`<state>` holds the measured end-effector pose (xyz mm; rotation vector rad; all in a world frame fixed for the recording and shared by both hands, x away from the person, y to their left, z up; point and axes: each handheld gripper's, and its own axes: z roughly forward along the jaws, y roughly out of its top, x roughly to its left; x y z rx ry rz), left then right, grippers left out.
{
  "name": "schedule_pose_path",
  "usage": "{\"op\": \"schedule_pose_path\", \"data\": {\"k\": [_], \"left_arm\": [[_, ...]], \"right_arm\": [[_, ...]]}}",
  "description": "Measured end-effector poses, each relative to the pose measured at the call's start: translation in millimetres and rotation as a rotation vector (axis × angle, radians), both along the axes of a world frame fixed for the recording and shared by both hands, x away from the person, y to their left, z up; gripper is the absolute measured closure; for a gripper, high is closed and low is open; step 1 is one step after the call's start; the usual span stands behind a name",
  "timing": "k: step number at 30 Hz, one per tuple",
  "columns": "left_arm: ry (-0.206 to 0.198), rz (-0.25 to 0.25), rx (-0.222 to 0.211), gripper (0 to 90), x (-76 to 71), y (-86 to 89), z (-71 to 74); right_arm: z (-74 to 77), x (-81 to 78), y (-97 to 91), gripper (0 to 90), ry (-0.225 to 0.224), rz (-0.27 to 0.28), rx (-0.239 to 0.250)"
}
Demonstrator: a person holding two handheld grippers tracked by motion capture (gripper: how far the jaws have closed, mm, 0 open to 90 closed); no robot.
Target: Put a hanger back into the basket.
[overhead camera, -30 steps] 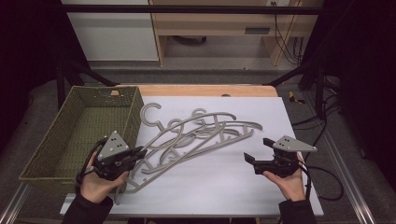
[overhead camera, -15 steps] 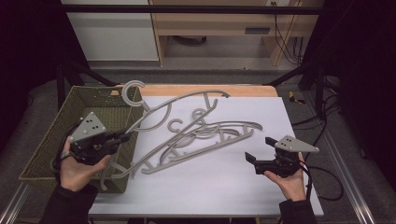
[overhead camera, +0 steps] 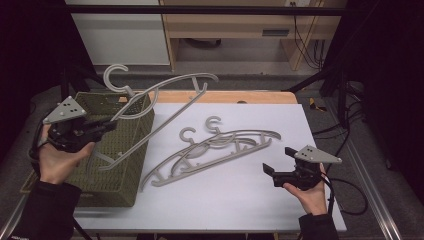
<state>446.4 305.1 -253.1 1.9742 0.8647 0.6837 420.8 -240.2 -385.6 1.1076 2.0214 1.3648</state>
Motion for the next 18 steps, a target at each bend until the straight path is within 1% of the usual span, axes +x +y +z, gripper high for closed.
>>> {"op": "schedule_pose_path", "data": {"k": [2, 4, 5, 6, 7, 10, 12, 15, 16, 18], "left_arm": [[0.004, 0.008, 0.005, 82.0, 2.5, 7.3, 1.2], [0.004, 0.012, 0.025, 82.1, 5.5, 14.7, 1.7], [0.009, 0.016, 0.023, 82.1, 7.0, 17.4, 0.9], [0.010, 0.017, 0.041, 82.0, 8.8, 20.3, 0.4], [0.017, 0.022, 0.044, 82.0, 10.5, 22.2, -1.0], [0.033, 0.026, 0.083, 82.0, 14.9, 28.7, -4.9], [0.038, 0.028, 0.091, 82.0, 17.4, 32.8, -7.7], [0.041, 0.032, 0.089, 82.0, 20.7, 39.8, -11.3], [0.028, 0.041, 0.082, 82.0, 22.4, 42.1, -12.4], [0.025, 0.044, 0.084, 82.0, 24.0, 47.7, -13.6]], "right_arm": [[-0.4, 0.4, 0.2, 4.8, 0.002, 0.002, 0.000], [-0.8, 0.5, 1.1, 4.8, 0.005, 0.005, -0.001], [-0.8, 0.5, 1.1, 4.8, 0.005, 0.005, -0.001], [-1.0, 0.7, 1.6, 4.8, 0.005, 0.009, -0.005], [-1.0, 0.7, 1.6, 4.8, 0.005, 0.009, -0.005], [-1.3, 1.1, 1.7, 4.8, 0.003, 0.010, -0.007], [-1.3, 1.3, 1.5, 4.8, 0.004, 0.011, -0.007], [-1.4, 1.4, 1.8, 4.8, 0.004, 0.010, -0.009], [-1.7, 1.5, 2.3, 4.7, 0.007, 0.010, -0.010], [-2.0, 1.6, 2.6, 4.7, 0.010, 0.011, -0.010]]}}
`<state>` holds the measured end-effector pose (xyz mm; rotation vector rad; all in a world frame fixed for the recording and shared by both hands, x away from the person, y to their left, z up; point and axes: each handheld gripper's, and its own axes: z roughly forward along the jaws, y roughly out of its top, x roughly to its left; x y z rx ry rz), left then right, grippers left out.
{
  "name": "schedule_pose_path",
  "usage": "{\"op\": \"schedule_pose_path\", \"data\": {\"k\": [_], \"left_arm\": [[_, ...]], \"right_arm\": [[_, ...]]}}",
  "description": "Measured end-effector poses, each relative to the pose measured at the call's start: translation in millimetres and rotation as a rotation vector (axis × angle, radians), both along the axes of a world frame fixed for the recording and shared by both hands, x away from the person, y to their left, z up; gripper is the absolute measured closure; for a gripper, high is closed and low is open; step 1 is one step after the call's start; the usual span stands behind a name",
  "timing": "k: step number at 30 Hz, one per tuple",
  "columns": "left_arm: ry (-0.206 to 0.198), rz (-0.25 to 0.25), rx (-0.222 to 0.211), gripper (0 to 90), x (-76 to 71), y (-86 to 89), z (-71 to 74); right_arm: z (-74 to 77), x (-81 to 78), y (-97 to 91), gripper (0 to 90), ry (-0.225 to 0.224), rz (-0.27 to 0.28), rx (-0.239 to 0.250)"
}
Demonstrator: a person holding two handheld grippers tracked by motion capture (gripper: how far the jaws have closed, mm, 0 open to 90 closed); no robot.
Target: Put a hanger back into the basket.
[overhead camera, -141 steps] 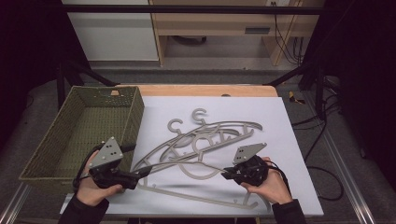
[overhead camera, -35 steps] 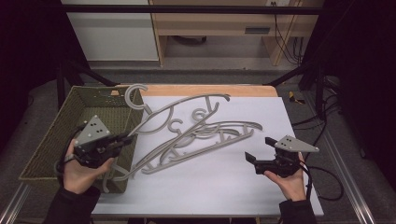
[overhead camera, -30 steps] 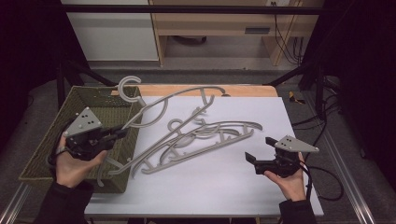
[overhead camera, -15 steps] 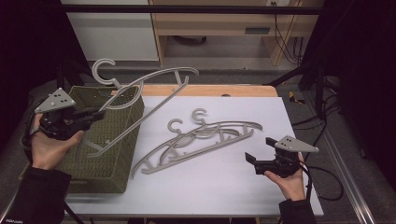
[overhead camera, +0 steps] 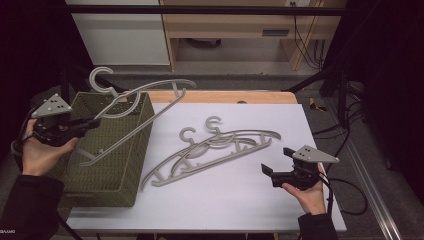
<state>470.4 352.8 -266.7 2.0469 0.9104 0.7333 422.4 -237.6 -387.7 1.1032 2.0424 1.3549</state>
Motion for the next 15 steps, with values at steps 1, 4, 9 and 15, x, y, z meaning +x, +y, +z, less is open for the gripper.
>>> {"op": "schedule_pose_path", "data": {"k": [1, 4, 9, 15], "left_arm": [[0.002, 0.003, 0.000, 82.0, 0.7, 3.1, -0.3], [0.012, 0.019, -0.003, 82.0, 1.8, 12.9, -1.5], [0.018, 0.056, -0.016, 82.0, 5.1, 32.6, -7.7], [0.035, 0.104, -0.025, 82.0, 5.9, 55.7, -20.3]], "right_arm": [[-0.3, 0.3, 0.1, 4.7, 0.000, -0.001, -0.002], [-0.6, 0.7, 0.0, 4.7, -0.001, 0.000, -0.003], [-0.6, 0.7, 0.2, 4.7, -0.001, -0.001, -0.004], [-1.2, 0.9, 0.7, 4.7, 0.001, -0.003, -0.004]]}}
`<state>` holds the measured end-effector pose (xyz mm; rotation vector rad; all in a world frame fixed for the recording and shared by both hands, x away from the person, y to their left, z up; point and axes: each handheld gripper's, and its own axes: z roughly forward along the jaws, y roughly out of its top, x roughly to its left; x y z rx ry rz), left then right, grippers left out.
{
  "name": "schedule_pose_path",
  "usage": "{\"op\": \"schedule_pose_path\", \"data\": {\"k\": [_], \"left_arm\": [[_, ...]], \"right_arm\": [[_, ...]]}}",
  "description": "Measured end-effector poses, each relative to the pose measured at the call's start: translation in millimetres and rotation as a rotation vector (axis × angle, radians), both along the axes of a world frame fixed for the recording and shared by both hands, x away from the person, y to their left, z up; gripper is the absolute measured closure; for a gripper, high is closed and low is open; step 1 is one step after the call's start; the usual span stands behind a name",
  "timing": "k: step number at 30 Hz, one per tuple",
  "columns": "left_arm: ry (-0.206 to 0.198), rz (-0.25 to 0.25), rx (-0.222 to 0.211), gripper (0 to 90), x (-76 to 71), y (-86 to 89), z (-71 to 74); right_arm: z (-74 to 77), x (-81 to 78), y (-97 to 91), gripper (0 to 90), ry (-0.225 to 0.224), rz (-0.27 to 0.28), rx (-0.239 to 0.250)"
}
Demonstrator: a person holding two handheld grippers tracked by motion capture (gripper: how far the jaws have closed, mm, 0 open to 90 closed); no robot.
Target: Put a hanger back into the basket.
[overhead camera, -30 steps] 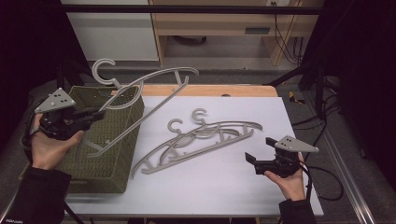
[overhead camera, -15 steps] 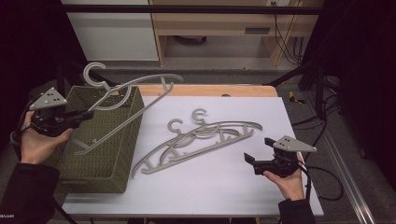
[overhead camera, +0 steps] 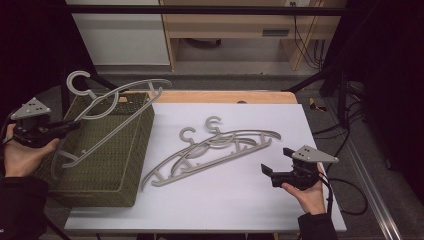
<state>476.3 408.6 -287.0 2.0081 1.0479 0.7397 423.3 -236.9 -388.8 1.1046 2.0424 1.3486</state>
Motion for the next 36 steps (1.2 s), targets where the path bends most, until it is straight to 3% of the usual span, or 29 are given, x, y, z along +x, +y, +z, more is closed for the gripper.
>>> {"op": "schedule_pose_path", "data": {"k": [17, 26, 29, 34, 36], "left_arm": [[0.038, 0.092, 0.022, 82.0, -3.3, 38.0, -19.9], [0.056, 0.127, 0.013, 81.9, -6.8, 53.5, -31.4], [0.042, 0.131, -0.003, 81.9, -8.3, 55.1, -32.6], [0.056, 0.132, 0.058, 81.9, -5.2, 50.4, -33.4], [0.056, 0.135, 0.053, 81.9, -4.4, 50.6, -34.2]], "right_arm": [[-0.6, -0.1, -0.1, 4.5, 0.003, 0.000, -0.001], [-0.4, -0.3, -0.5, 4.5, 0.003, -0.002, -0.003], [-0.6, -0.3, 0.0, 4.5, 0.002, -0.002, -0.005], [-0.8, -0.1, 0.2, 4.5, 0.004, -0.002, -0.007], [-0.9, -0.1, 0.4, 4.5, 0.005, 0.000, -0.007]]}}
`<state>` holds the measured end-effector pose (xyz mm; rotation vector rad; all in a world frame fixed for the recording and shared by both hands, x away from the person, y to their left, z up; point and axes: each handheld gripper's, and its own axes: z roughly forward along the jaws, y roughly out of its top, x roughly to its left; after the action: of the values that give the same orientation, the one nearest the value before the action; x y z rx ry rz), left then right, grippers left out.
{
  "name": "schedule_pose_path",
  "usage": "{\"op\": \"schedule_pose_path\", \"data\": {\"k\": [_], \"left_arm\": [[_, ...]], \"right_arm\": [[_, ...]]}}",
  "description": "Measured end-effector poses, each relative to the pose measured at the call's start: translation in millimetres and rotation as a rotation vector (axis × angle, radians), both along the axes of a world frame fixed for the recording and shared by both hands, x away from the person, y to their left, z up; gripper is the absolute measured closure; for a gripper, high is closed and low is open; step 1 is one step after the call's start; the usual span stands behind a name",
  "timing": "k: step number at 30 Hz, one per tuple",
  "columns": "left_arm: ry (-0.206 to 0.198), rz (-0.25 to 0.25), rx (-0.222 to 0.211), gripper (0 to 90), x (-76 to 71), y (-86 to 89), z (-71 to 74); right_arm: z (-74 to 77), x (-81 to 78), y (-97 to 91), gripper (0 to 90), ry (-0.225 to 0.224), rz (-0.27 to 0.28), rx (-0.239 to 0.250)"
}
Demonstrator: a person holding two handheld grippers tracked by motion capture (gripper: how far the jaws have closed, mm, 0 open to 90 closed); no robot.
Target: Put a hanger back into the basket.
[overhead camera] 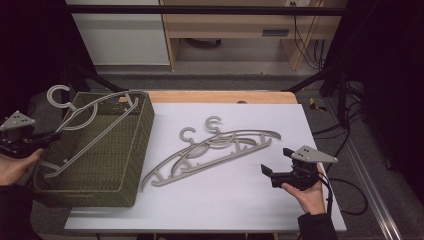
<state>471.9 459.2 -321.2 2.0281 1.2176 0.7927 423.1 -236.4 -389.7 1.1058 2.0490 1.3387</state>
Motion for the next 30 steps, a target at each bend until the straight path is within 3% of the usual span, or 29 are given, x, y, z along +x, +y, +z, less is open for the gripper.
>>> {"op": "schedule_pose_path", "data": {"k": [7, 12, 22, 26, 30], "left_arm": [[0.037, 0.033, 0.053, 81.9, 2.9, 4.6, -7.9], [0.053, 0.023, 0.031, 81.8, 5.2, 2.3, -19.0], [0.158, 0.022, 0.051, 81.4, 18.5, -11.8, -46.3], [0.174, 0.043, 0.046, 81.1, 20.2, -13.2, -50.5], [0.201, 0.066, 0.070, 80.1, 21.8, -15.9, -53.4]], "right_arm": [[-0.1, 0.1, -0.3, 4.5, 0.000, 0.001, -0.002], [-0.6, 0.3, 0.8, 4.5, 0.001, 0.003, -0.006], [-0.2, -0.2, 0.0, 4.4, -0.001, 0.000, -0.005], [-0.2, -0.2, -0.2, 4.4, -0.001, 0.000, -0.006], [0.1, -0.6, -0.3, 4.3, 0.000, 0.001, -0.003]]}}
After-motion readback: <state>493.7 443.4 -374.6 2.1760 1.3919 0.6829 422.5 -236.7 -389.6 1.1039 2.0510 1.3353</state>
